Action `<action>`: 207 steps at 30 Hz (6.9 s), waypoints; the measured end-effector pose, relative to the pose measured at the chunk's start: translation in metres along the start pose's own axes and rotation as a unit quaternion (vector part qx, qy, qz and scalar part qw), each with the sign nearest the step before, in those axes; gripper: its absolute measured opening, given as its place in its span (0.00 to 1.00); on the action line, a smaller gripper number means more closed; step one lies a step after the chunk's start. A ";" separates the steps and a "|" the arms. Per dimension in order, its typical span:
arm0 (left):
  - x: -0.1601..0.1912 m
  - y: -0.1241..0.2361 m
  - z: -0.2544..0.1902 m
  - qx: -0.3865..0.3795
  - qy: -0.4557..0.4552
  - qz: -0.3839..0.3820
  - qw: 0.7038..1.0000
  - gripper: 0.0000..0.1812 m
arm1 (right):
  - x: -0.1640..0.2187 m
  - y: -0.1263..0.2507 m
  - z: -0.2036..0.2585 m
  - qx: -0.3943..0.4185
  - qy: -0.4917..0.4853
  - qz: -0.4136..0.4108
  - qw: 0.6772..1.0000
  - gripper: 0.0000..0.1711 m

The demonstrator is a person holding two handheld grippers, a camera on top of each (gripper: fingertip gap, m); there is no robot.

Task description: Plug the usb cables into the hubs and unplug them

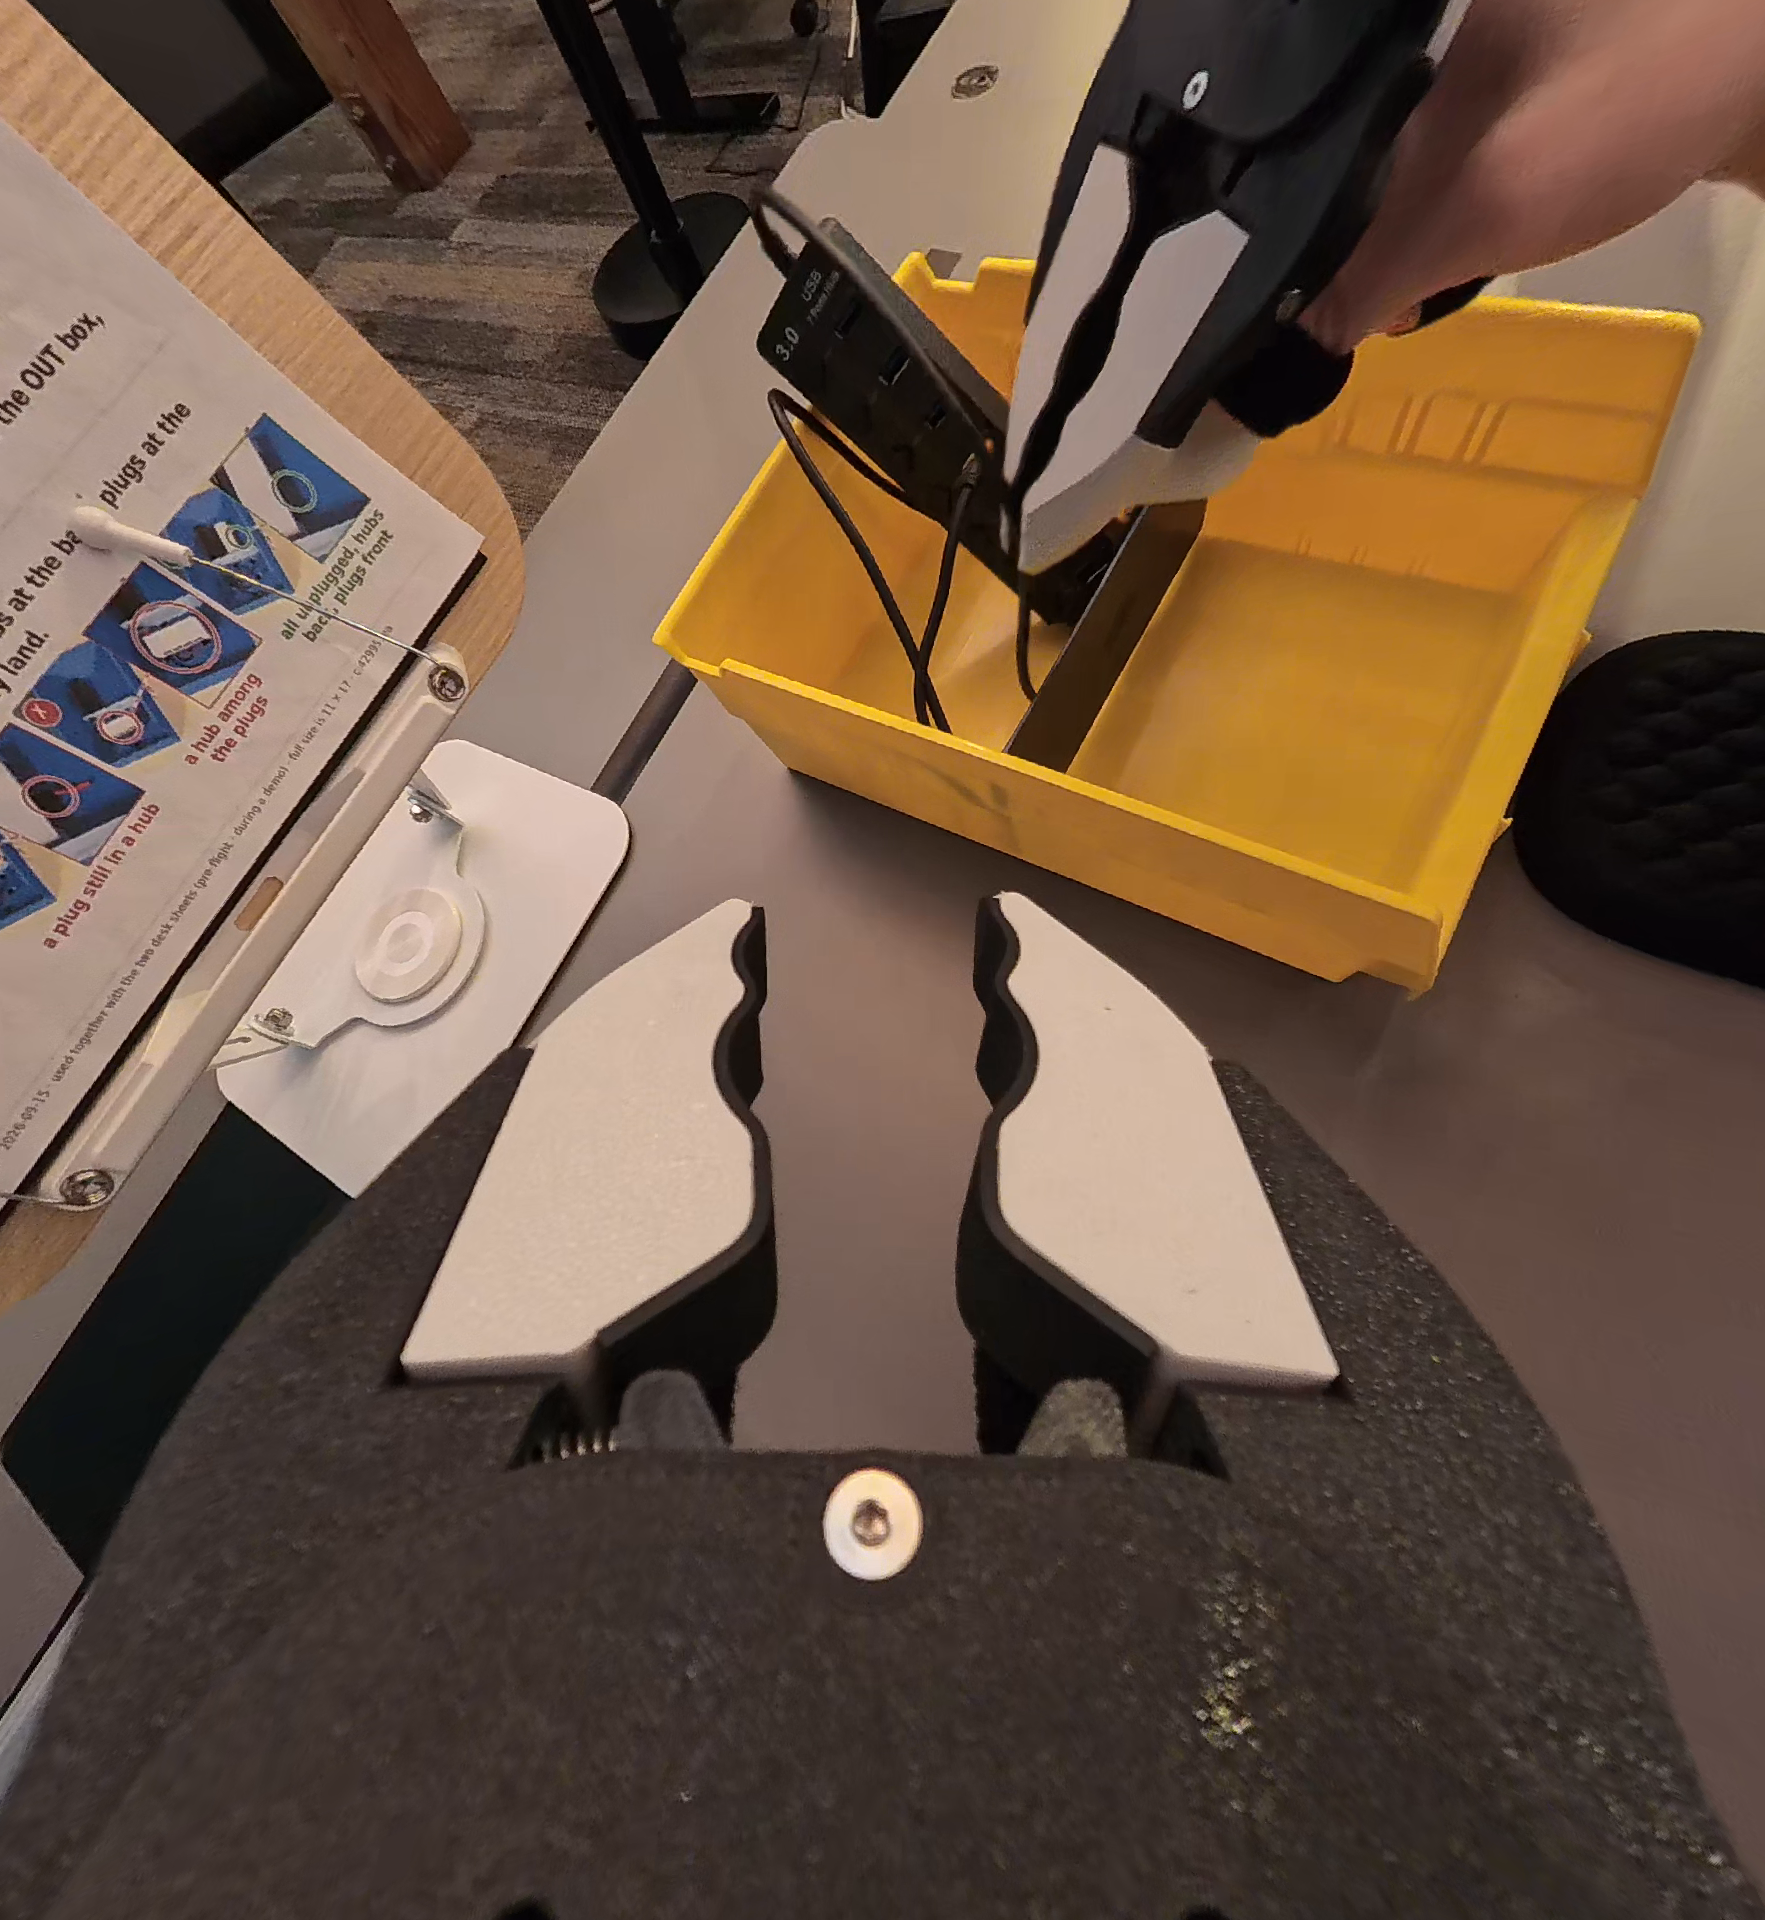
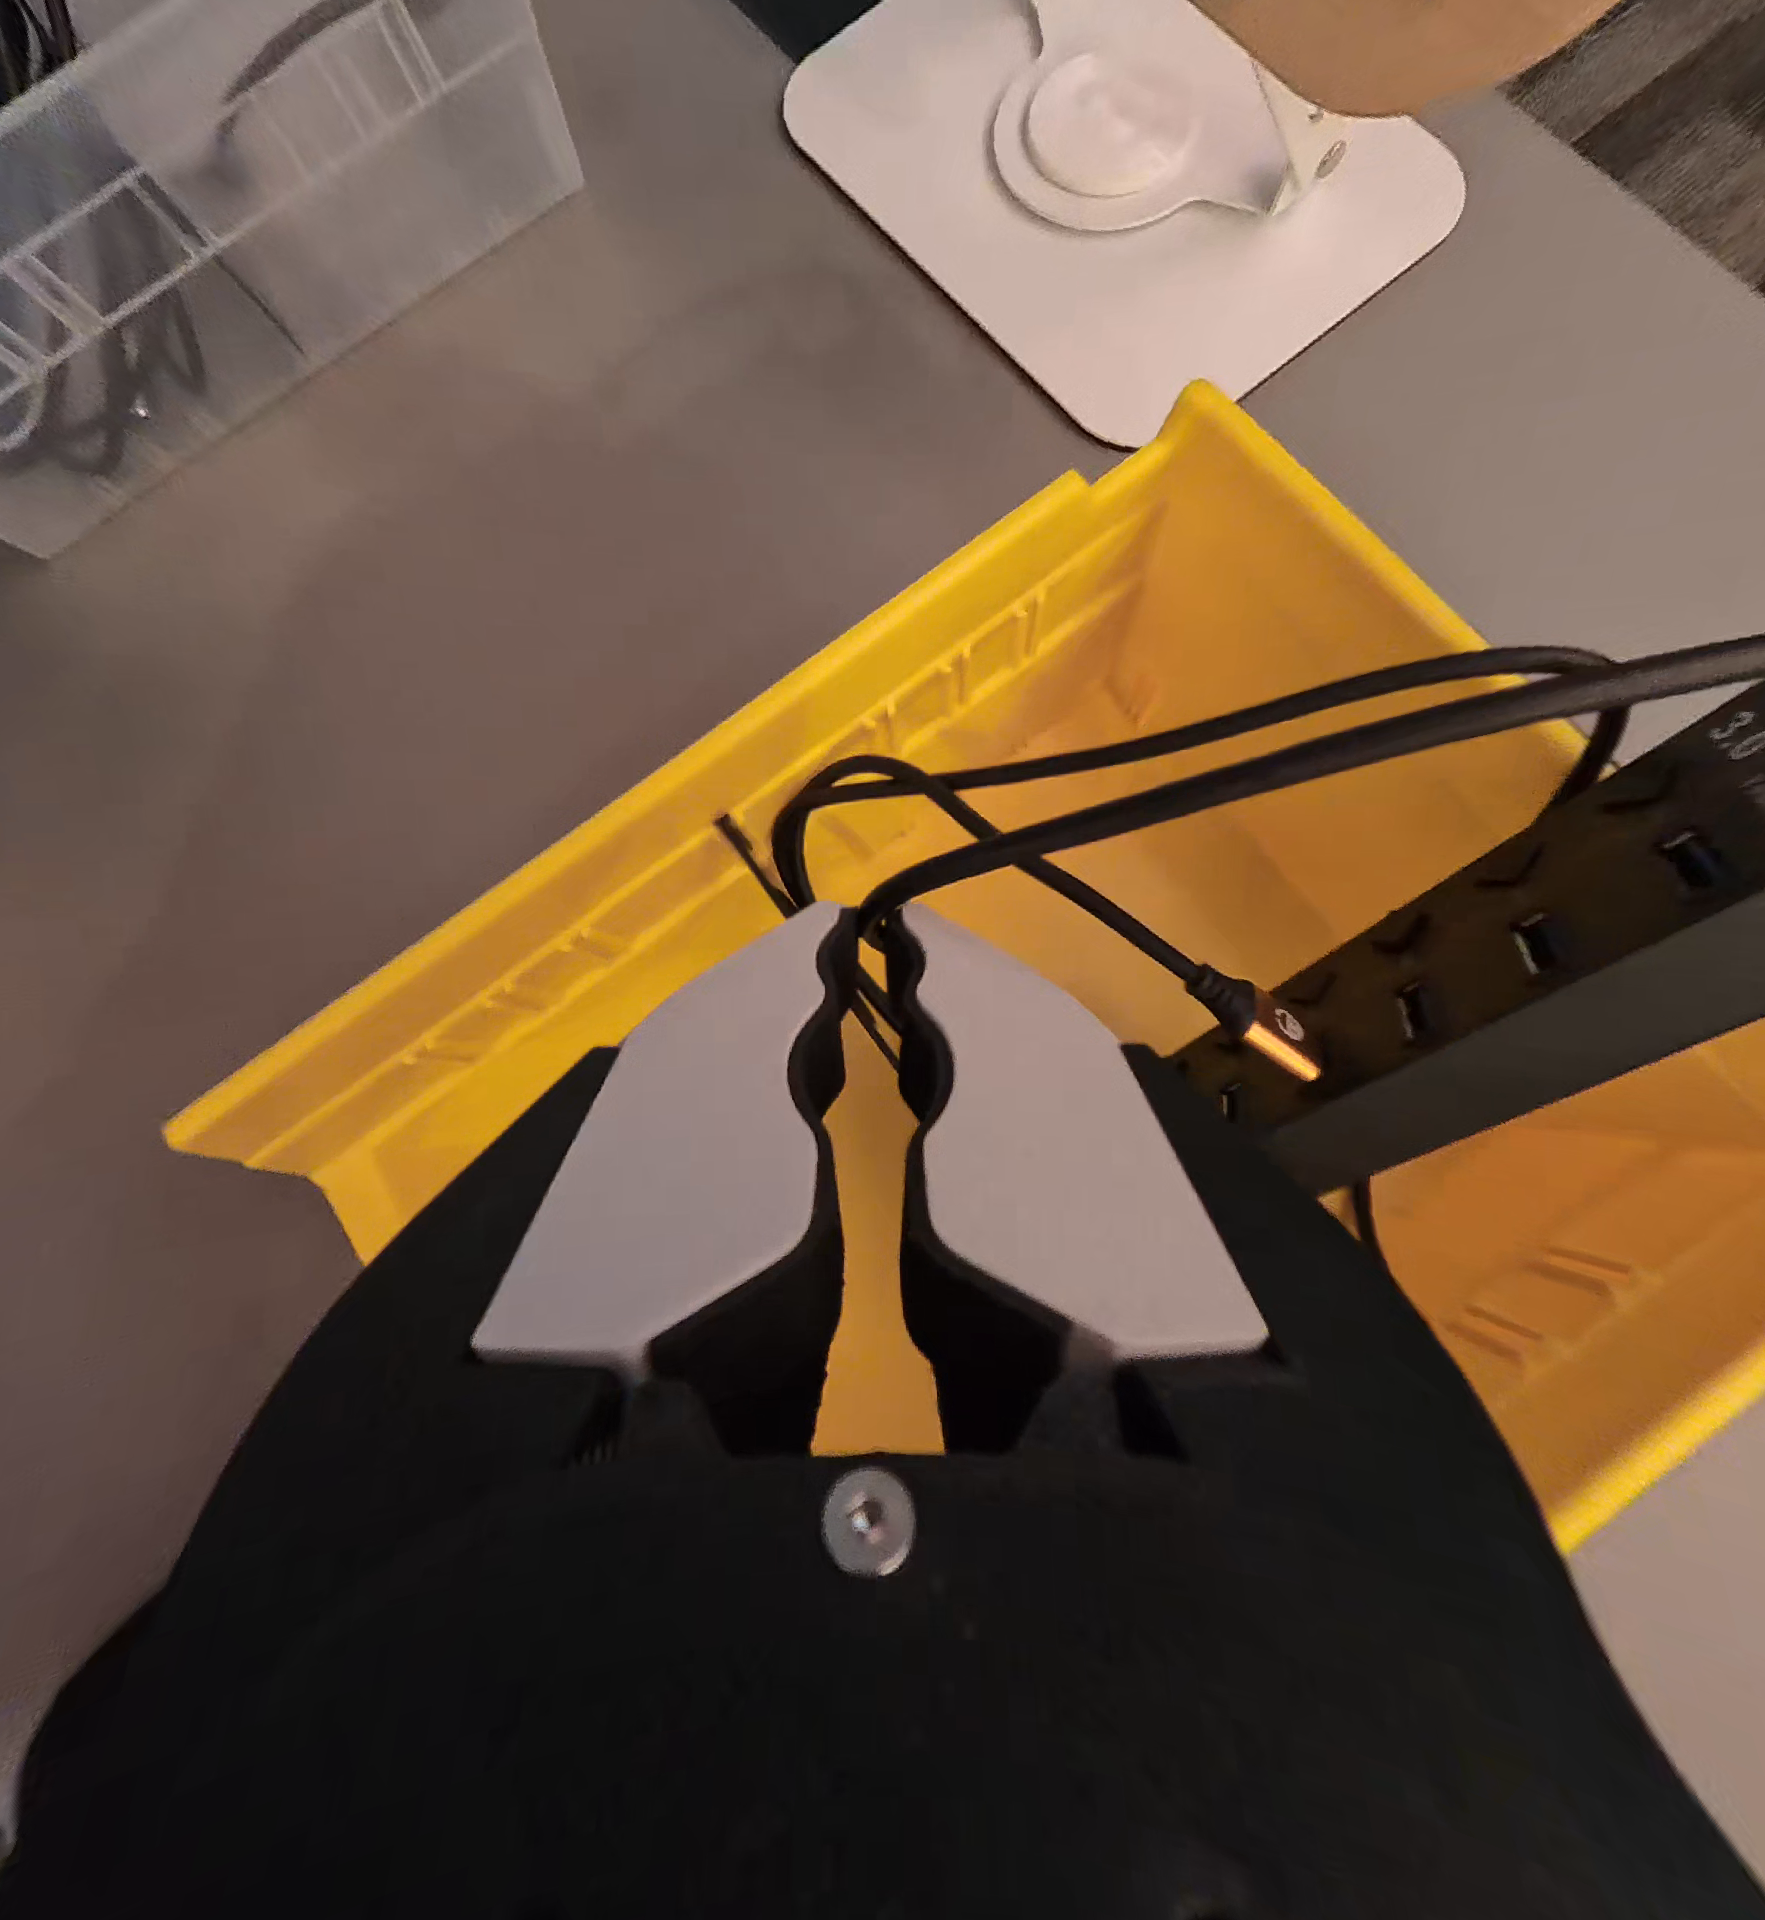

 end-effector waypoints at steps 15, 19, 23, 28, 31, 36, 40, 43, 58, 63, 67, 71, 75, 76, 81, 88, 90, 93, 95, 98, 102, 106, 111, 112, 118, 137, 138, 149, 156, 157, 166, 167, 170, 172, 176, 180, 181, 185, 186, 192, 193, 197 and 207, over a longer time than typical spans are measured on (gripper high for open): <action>0.002 0.005 0.009 -0.004 0.024 -0.007 1.000 0.21 | -0.005 0.113 0.005 0.117 0.006 -0.103 0.988 0.16; 0.004 0.006 0.010 -0.013 0.029 0.002 0.999 0.21 | 0.018 0.136 -0.008 0.161 -0.108 -0.109 0.975 0.17; 0.004 0.006 0.010 -0.021 0.030 0.007 0.999 0.21 | 0.083 0.099 -0.046 0.175 -0.224 0.067 0.956 0.15; 0.005 0.004 0.008 -0.032 0.025 0.020 0.999 0.21 | 0.113 0.066 -0.072 0.109 -0.335 0.103 0.930 0.11; 0.005 0.005 0.009 -0.039 0.025 0.023 0.999 0.21 | 0.117 0.061 -0.075 0.110 -0.336 0.118 0.928 0.12; 0.006 0.008 0.013 -0.049 0.034 0.021 0.998 0.21 | 0.116 0.043 -0.077 0.062 -0.399 0.112 0.908 0.05; 0.008 0.011 0.014 -0.055 0.037 0.022 0.998 0.21 | 0.126 0.052 -0.088 0.068 -0.444 0.082 0.890 0.05; 0.008 0.011 0.015 -0.056 0.038 0.022 0.997 0.21 | 0.140 0.062 -0.095 0.048 -0.478 0.047 0.876 0.06; 0.009 0.009 0.017 -0.064 0.043 0.023 0.997 0.21 | 0.157 0.074 -0.108 0.056 -0.490 0.019 0.870 0.06; 0.010 0.038 0.004 -0.046 0.061 -0.004 0.997 0.21 | 0.148 0.088 -0.108 0.088 -0.453 0.010 0.887 0.08; 0.026 0.099 0.000 -0.088 0.081 -0.052 0.991 0.20 | 0.104 0.134 -0.104 0.150 -0.384 -0.117 0.903 0.10; 0.083 0.150 0.009 -0.150 0.076 0.005 0.986 0.20 | 0.037 0.182 -0.072 0.209 -0.199 -0.282 0.915 0.12; 0.162 0.182 0.027 -0.173 0.124 0.103 0.972 0.19 | -0.008 0.200 -0.028 0.239 -0.046 -0.394 0.887 0.19; 0.184 0.188 0.034 -0.190 0.126 0.135 0.964 0.18 | -0.016 0.197 -0.020 0.231 -0.032 -0.399 0.887 0.19; 0.265 0.188 0.052 -0.164 0.149 0.287 0.932 0.18 | -0.041 0.166 -0.007 0.239 0.011 -0.367 0.899 0.20; 0.291 0.137 0.070 -0.103 -0.047 0.360 0.926 0.16 | -0.049 0.140 0.000 0.248 0.056 -0.320 0.913 0.20; 0.281 0.116 0.068 -0.082 -0.132 0.325 0.933 0.15 | -0.048 0.143 0.001 0.251 0.063 -0.324 0.910 0.20; 0.272 0.088 0.060 -0.053 -0.281 0.296 0.911 0.09 | -0.047 0.150 -0.001 0.246 0.059 -0.341 0.906 0.20; 0.277 0.074 0.064 -0.045 -0.347 0.314 0.883 0.09 | -0.045 0.153 -0.003 0.234 0.050 -0.351 0.905 0.20; 0.287 0.057 0.068 0.005 -0.365 0.341 0.866 0.08 | -0.041 0.155 -0.009 0.224 0.033 -0.360 0.905 0.20; 0.294 0.048 0.072 0.077 -0.353 0.369 0.856 0.10 | -0.038 0.153 -0.015 0.218 0.020 -0.355 0.909 0.20; 0.305 0.045 0.080 0.109 -0.358 0.409 0.832 0.11 | -0.040 0.148 -0.013 0.219 0.026 -0.347 0.912 0.20; 0.313 0.038 0.081 0.118 -0.350 0.407 0.835 0.10 | -0.043 0.138 -0.013 0.226 0.036 -0.322 0.919 0.20; 0.314 0.036 0.081 0.116 -0.351 0.407 0.835 0.10 | -0.044 0.136 -0.013 0.226 0.038 -0.317 0.920 0.20; 0.314 0.038 0.083 0.095 -0.391 0.396 0.825 0.02 | -0.046 0.123 -0.012 0.224 0.054 -0.290 0.929 0.20; 0.177 0.137 0.101 -0.052 -0.259 0.187 0.946 0.02 | -0.054 0.149 0.012 0.174 0.063 -0.365 0.912 0.20; 0.165 0.142 0.100 -0.059 -0.249 0.164 0.953 0.02 | -0.060 0.150 0.019 0.159 0.067 -0.379 0.909 0.20; 0.083 0.162 0.098 -0.122 -0.139 0.107 0.977 0.02 | -0.118 0.112 0.166 -0.058 0.187 -0.415 0.888 0.21; 0.054 0.130 0.054 -0.160 -0.101 0.209 0.960 0.02 | -0.136 0.071 0.242 -0.107 0.150 -0.425 0.886 0.26; 0.050 0.124 0.047 -0.156 -0.096 0.213 0.960 0.02 | -0.137 0.065 0.241 -0.098 0.134 -0.426 0.889 0.26; 0.056 0.086 0.003 -0.074 -0.122 0.249 0.958 0.03 | -0.132 0.034 0.209 -0.184 0.049 -0.361 0.913 0.06; 0.057 0.088 0.002 -0.059 -0.116 0.235 0.963 0.03 | -0.131 0.032 0.202 -0.208 0.027 -0.346 0.914 0.05; 0.061 0.103 0.022 -0.034 -0.054 0.180 0.982 0.05 | -0.123 0.013 0.179 -0.256 -0.032 -0.269 0.928 0.06; 0.074 0.111 0.057 -0.054 -0.004 0.167 0.985 0.06 | -0.113 -0.009 0.171 -0.300 -0.065 -0.196 0.931 0.05; 0.136 0.095 0.124 -0.083 0.039 0.252 0.963 0.12 | -0.088 -0.063 0.164 -0.333 -0.103 -0.063 0.935 0.06; 0.189 0.055 0.152 -0.057 -0.076 0.298 0.950 0.08 | -0.063 -0.114 0.142 -0.225 -0.096 0.018 0.969 0.06; 0.197 0.047 0.156 -0.060 -0.128 0.305 0.942 0.09 | -0.059 -0.122 0.138 -0.206 -0.092 0.028 0.974 0.06; 0.214 0.016 0.168 -0.065 -0.255 0.301 0.917 0.11 | -0.053 -0.139 0.129 -0.181 -0.095 0.050 0.978 0.09; 0.219 0.008 0.171 -0.063 -0.266 0.299 0.914 0.15 | -0.051 -0.141 0.124 -0.170 -0.094 0.054 0.980 0.11; 0.223 -0.013 0.179 0.014 -0.247 0.268 0.931 0.19 | -0.062 -0.133 0.117 -0.103 -0.077 0.025 0.991 0.20; 0.225 -0.014 0.180 0.031 -0.242 0.277 0.929 0.19 | -0.065 -0.131 0.120 -0.101 -0.068 0.018 0.992 0.20; 0.236 -0.024 0.187 0.017 -0.288 0.287 0.913 0.17 | -0.071 -0.125 0.131 -0.102 -0.042 0.010 0.994 0.20; 0.264 -0.049 0.182 -0.035 -0.288 0.273 0.917 0.15 | -0.073 -0.119 0.142 -0.111 -0.023 0.012 0.993 0.20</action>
Point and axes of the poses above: each gripper's, where its closed fingertips meet, y back along the fingers, x out of its underside, z = x × y across the jaws, the point moved 3 cm from there along y, back along the fingers, and after that the axes turned 7 degrees about z, right-handed, at the moved point
